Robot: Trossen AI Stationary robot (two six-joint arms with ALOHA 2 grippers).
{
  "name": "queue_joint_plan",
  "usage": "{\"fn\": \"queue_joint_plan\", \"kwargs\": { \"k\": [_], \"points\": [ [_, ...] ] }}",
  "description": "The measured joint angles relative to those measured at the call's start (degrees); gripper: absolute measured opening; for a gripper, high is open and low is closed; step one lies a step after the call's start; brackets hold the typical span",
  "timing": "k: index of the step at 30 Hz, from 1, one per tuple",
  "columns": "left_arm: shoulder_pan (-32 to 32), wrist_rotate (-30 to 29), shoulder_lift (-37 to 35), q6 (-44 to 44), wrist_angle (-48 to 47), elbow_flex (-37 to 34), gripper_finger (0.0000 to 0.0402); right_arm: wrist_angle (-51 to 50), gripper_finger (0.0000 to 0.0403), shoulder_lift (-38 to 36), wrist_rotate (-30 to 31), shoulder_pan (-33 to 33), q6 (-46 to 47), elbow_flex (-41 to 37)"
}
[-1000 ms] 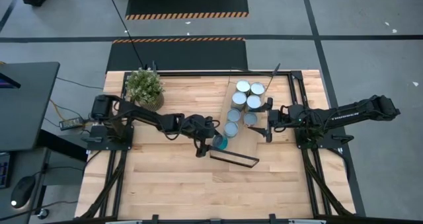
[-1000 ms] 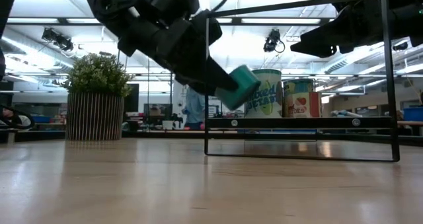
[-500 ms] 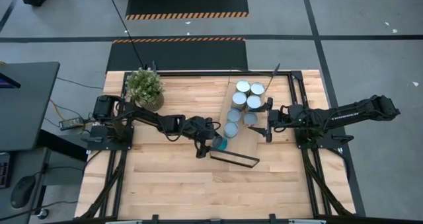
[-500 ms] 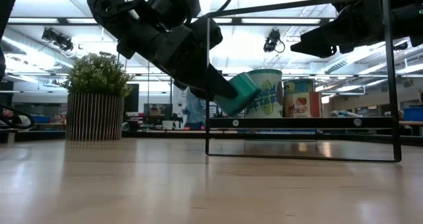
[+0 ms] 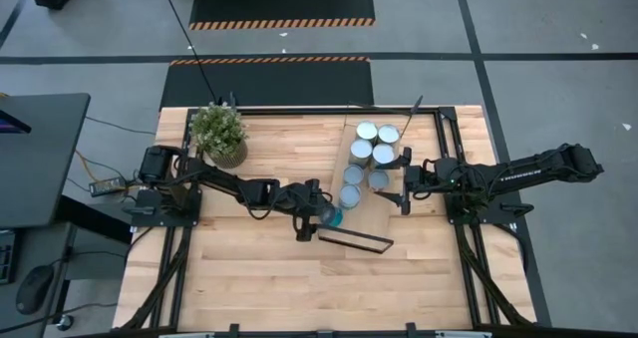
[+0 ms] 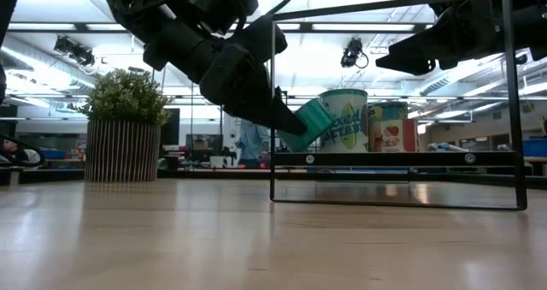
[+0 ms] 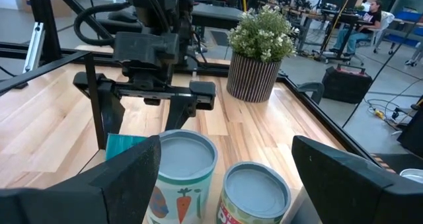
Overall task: Pick and place cans onto a shelf
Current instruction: Put the canned tuna on the shelf
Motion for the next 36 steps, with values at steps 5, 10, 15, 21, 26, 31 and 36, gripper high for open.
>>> {"fn": "queue_joint_plan", "kwargs": {
  "k": [5,10,15,21,26,31,36],
  "points": [
    [0.0,-0.1,0.0,-0.1,-0.1,0.0,0.0317,0.2,0.0348,0.0,0.0,0.0,0.1,0.0],
    [0.0,-1.5,0.0,-1.0,-0.2,0.0,0.0318,0.2,0.0348,0.0,0.0,0.0,0.1,0.0],
    [0.2,-1.0,0.0,-0.5,-0.3,0.0,0.0318,0.2,0.0348,0.0,0.0,0.0,0.1,0.0],
    [0.2,0.9,0.0,-0.3,-0.5,0.0,0.0318,0.2,0.0348,0.0,0.0,0.0,0.0,0.0],
    [0.7,3.1,0.0,-3.1,-0.9,0.0,0.0318,0.2,0.0348,0.0,0.0,0.0,0.4,0.0],
    [0.8,3.3,0.0,-3.6,-0.8,0.0,0.0319,0.2,0.0348,0.0,0.0,0.0,0.3,0.0],
    [1.5,3.5,0.0,-6.3,-1.4,0.0,0.0334,0.2,0.0348,0.0,0.0,0.0,0.3,0.0]
  ]
}}
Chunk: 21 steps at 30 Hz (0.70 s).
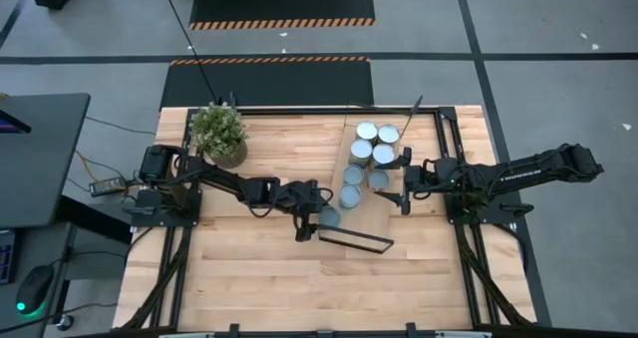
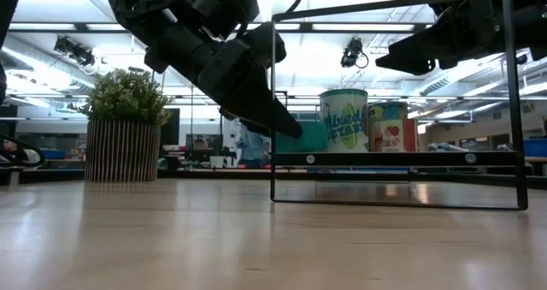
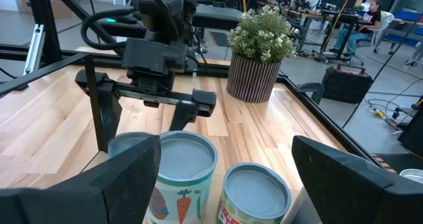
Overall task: Pick and place cans onto a shelf
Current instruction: Put the canned tuna on the shelf
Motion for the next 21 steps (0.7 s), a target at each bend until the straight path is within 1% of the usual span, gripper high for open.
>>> {"fn": "queue_joint_plan", "kwargs": {
  "k": [3,5,9,14,21],
  "points": [
    [0.1,-0.1,0.0,-0.4,0.0,0.0,0.038,0.0,0.0348,0.0,0.0,0.0,0.0,0.0],
    [-0.1,0.2,0.0,0.9,0.2,0.0,0.0393,0.0,0.0348,0.0,0.0,0.0,0.0,0.0],
    [-0.5,0.8,0.0,3.5,0.3,0.0,0.0381,0.0,0.0348,0.0,0.0,0.0,0.0,0.0],
    [-0.3,-0.8,0.0,3.7,0.5,0.0,0.0379,0.0,0.0348,0.0,0.0,0.0,0.0,0.0],
    [-0.3,-0.7,-0.7,3.8,-0.8,0.0,0.0378,0.0,0.0348,0.0,0.0,0.0,0.0,0.0]
  ]
}}
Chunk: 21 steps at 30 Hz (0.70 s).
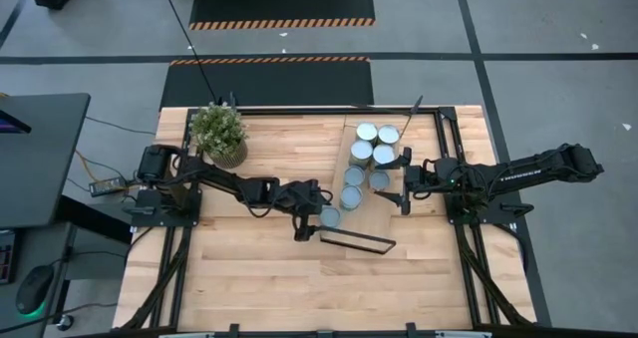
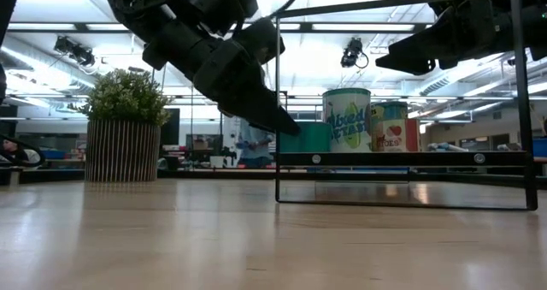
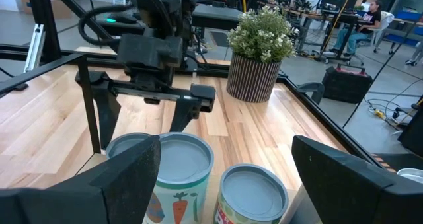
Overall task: Pick and place cans onto a shelf
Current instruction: Put the canned tuna on the shelf
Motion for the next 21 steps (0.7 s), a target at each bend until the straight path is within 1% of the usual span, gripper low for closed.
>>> {"fn": "queue_joint_plan", "kwargs": {
  "k": [10,13,17,21],
  "points": [
    [0.1,0.7,-4.5,3.9,-2.3,0.0,0.0378,0.0,0.0348,0.0,0.0,0.0,0.0,0.0],
    [0.5,0.8,-6.1,4.2,-4.9,0.0,0.0378,0.0,0.0348,0.0,0.0,0.0,0.0,0.0],
    [1.3,0.8,-7.6,4.0,-11.0,0.0,0.0378,-0.1,0.0348,0.0,0.0,0.0,0.1,0.0],
    [2.2,0.7,-8.1,5.4,-15.8,0.0,0.0378,0.0,0.0348,0.0,0.0,0.0,0.1,0.0]
  ]
}}
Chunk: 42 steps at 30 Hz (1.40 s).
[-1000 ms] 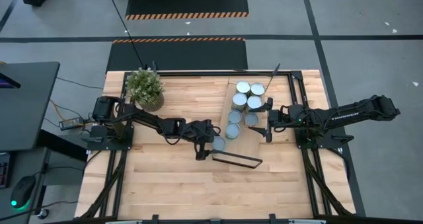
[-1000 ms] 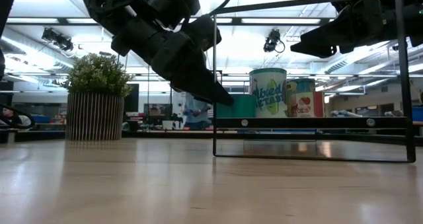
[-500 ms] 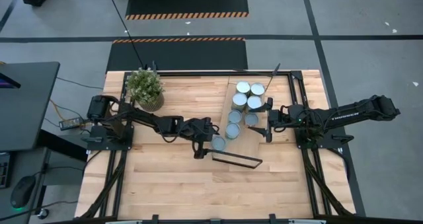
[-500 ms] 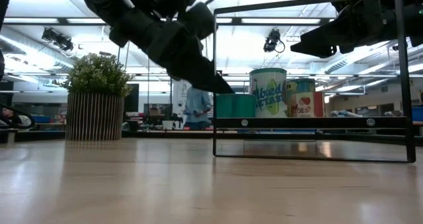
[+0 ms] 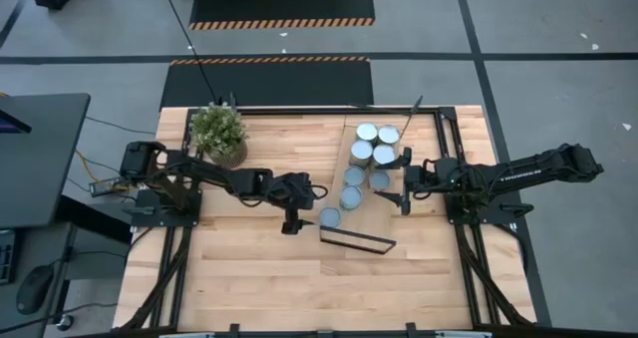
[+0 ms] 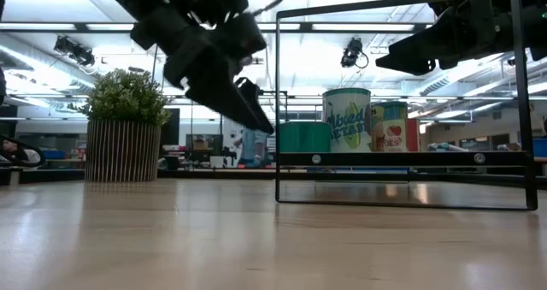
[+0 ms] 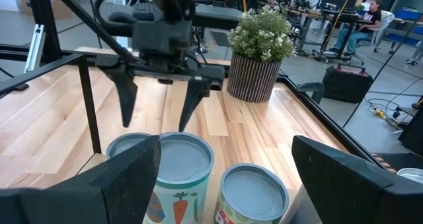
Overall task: Pick and place cans onto a shelf
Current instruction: Put the canned tuna on the shelf, then return to Home Position
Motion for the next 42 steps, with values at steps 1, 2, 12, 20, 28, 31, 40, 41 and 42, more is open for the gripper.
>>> {"fn": "queue_joint_plan", "kwargs": {
  "k": [1,2,12,20,28,31,40,41,42],
  "points": [
    [0.2,-0.1,0.1,0.0,-0.9,0.0,0.0378,0.0,0.0348,0.0,0.0,0.0,0.0,0.0],
    [0.5,-0.6,0.5,-0.1,-0.8,0.0,0.0378,0.0,0.0348,0.0,0.0,0.0,0.0,0.0],
    [2.1,-10.7,3.6,-7.0,4.4,0.0,0.0378,0.1,0.0348,0.0,0.0,0.0,-0.1,0.0],
    [0.8,-9.8,5.2,-10.7,9.5,0.0,0.0378,0.4,0.0348,0.0,0.0,0.0,-0.1,0.0],
    [0.0,-9.3,6.2,-11.7,11.9,0.0,0.0378,0.4,0.0348,0.0,0.0,0.0,-0.1,0.0],
    [0.0,-9.0,6.2,-11.9,12.6,0.0,0.0378,0.4,0.0348,0.0,0.0,0.0,-0.2,0.0],
    [0.4,-5.7,5.9,-9.0,15.6,0.0,0.0378,-2.9,0.0348,1.3,0.1,0.0,-0.1,0.0],
    [0.6,-5.7,5.7,-8.9,15.8,0.0,0.0378,-3.1,0.0348,2.3,0.2,0.1,-0.1,0.0],
    [1.0,-5.7,5.2,-8.9,15.6,0.0,0.0378,-3.0,0.0348,3.5,0.5,0.3,-0.3,0.0]
  ]
}}
